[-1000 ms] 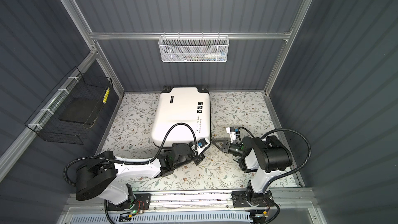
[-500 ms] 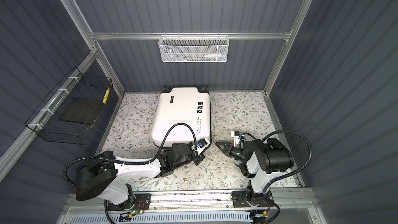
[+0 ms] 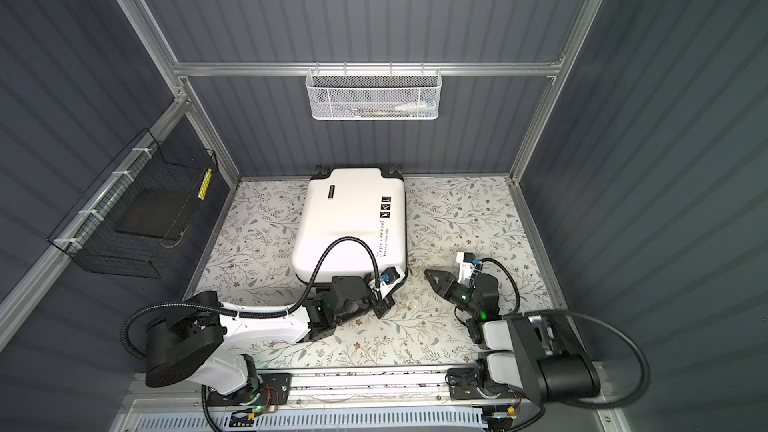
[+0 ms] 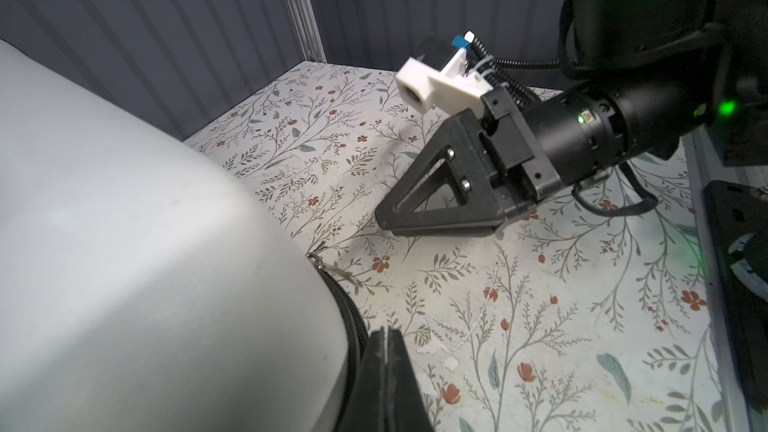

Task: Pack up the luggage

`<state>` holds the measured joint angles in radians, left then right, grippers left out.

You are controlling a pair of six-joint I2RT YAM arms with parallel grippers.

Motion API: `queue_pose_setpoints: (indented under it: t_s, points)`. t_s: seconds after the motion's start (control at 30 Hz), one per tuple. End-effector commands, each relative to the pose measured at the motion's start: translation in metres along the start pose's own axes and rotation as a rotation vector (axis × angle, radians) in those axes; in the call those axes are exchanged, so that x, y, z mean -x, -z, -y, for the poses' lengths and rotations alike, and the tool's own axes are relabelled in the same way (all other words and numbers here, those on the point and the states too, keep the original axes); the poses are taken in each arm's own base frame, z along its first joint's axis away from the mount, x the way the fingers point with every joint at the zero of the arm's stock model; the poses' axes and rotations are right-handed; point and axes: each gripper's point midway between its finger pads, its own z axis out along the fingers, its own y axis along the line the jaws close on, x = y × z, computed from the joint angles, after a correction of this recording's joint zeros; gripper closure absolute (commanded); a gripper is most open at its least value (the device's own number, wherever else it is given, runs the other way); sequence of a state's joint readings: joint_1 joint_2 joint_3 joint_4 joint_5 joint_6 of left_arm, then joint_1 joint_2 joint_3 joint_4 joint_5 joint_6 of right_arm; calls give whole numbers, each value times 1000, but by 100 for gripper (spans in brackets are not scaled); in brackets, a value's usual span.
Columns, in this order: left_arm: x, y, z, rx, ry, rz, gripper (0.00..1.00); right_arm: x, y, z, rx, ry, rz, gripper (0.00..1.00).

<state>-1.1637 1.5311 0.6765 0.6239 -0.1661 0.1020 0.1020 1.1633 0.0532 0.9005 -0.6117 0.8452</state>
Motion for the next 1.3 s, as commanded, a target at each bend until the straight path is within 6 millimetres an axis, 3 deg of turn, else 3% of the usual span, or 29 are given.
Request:
queue_pose_setpoints:
  t_s: [0.0, 0.13, 0.27, 0.7, 1.27]
  points:
    - [18, 6, 9, -40, -3, 58, 100, -2, 14, 21, -222, 104, -34, 55]
    - [18, 5, 10, -43, 0, 61, 100, 14, 33, 8, -301, 218, 59, 47]
    - [17, 4, 11, -47, 3, 58, 100, 12, 37, -1, -350, 337, 111, 46]
    - [17, 6, 10, -43, 12, 59, 100, -25, 2, -26, -374, 700, 97, 46]
    - [18, 4, 10, -46, 10, 60, 100, -21, -20, -38, -350, 818, 188, 48]
